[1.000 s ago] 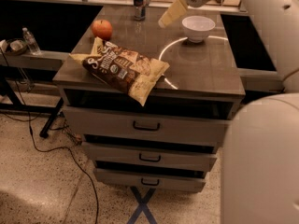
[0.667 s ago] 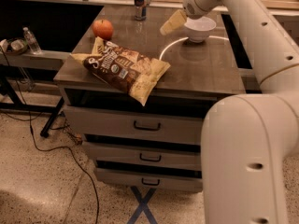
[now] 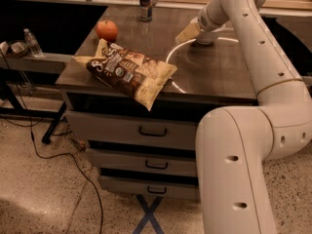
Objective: Move white bowl near redbull can
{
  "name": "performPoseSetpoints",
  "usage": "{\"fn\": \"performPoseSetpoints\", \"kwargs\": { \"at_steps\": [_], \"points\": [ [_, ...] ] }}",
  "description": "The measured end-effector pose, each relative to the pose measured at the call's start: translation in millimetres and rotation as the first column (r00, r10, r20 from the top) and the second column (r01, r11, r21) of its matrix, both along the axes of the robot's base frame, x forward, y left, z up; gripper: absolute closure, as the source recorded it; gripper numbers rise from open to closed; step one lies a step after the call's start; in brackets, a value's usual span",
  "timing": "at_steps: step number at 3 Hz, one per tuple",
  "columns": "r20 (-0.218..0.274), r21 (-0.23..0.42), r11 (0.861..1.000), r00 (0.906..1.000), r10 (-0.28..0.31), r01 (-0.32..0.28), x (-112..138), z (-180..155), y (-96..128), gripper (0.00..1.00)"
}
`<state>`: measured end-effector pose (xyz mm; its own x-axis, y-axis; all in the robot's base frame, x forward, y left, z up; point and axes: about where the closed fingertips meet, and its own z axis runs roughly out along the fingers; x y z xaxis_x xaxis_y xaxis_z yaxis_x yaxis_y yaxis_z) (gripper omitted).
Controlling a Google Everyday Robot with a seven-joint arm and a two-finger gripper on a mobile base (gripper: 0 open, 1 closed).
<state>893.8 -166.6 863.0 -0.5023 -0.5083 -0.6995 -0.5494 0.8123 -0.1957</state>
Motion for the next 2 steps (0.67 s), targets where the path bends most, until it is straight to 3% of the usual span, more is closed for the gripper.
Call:
{"fn": "performPoseSetpoints", "kwargs": {
  "at_steps": [1,2],
  "points": [
    [0.009,-0.009,0.999,0.9992,-0.039,0.039,2.3,4.4,-15.1,0.13],
    [0.004,-0.025,0.999,0.9991,-0.042,0.042,-0.2,9.0,-16.4,0.36]
  ]
}}
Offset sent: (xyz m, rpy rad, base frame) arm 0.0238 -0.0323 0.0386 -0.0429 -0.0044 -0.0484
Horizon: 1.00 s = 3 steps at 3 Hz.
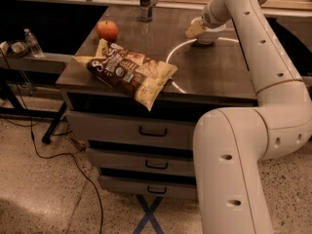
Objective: Move white bowl near redbull can
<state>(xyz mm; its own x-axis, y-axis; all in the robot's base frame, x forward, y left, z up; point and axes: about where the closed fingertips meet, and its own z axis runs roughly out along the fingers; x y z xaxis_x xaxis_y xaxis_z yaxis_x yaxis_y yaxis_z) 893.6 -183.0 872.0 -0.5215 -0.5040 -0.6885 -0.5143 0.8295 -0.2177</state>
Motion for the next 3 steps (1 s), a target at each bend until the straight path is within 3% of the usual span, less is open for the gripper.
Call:
{"fn": "performPoseSetpoints", "kwargs": {
  "at_steps": [1,2,3],
  "points": [
    [0.009,-0.021,0.999,0.9993,0.036,-0.036,-2.5,11.2,12.1,0.60],
    [0.051,-0.063,0.991,0.9915,0.120,-0.116,-3.5,34.6,38.2,0.83],
    [0.158,-0.193,0.954,0.9527,0.260,-0.228,-2.0,81.6,66.4,1.00]
  ]
}}
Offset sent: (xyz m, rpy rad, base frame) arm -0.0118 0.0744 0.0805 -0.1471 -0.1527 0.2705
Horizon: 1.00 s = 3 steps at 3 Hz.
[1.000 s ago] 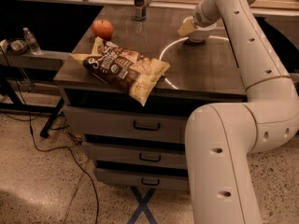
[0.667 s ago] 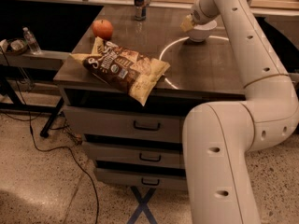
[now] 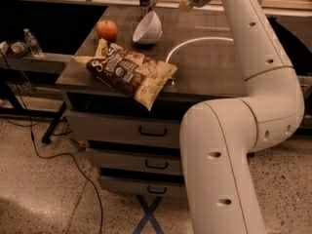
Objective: Move white bowl near redbull can
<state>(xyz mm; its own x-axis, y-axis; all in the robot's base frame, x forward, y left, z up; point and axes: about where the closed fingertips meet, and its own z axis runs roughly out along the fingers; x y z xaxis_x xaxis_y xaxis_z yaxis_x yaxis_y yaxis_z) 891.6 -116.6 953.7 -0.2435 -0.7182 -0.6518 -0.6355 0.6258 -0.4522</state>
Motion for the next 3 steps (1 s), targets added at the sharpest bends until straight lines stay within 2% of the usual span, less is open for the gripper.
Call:
{"fn": "performPoseSetpoints", "kwargs": {
  "at_steps": [1,2,3],
  "points": [
    [-0.007,0.020,1.000,0.9999,0.013,-0.012,-0.8,-1.9,6.1,0.96],
    [-0.040,0.097,0.994,0.9974,0.060,-0.056,-6.9,-8.6,25.9,0.66],
    [-0.067,0.130,0.989,0.9946,0.080,-0.071,-14.1,-11.9,29.4,0.43]
  ]
}}
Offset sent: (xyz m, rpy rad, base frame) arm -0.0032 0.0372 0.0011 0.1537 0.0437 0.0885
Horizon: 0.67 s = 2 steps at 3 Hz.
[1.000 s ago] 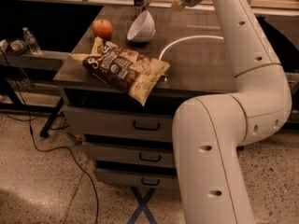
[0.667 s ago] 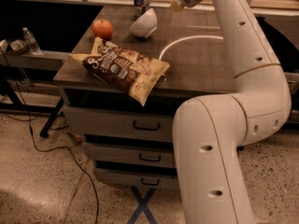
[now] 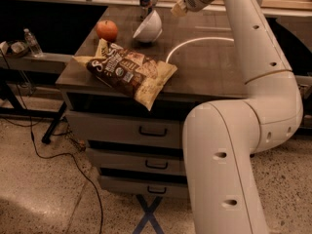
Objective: Move white bowl near redbull can
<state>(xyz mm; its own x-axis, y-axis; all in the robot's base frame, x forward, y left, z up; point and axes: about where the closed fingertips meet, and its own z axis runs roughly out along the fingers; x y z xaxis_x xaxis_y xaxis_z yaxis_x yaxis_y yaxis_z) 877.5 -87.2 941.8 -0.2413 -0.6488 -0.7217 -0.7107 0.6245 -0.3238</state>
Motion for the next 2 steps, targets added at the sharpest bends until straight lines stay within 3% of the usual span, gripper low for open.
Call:
{"fn": "performPoseSetpoints", "kwargs": {
  "at_steps": [2],
  "points": [
    [0.004,0.014,1.000,0.9997,0.025,-0.025,-11.9,14.0,-3.1,0.00]
  ]
}}
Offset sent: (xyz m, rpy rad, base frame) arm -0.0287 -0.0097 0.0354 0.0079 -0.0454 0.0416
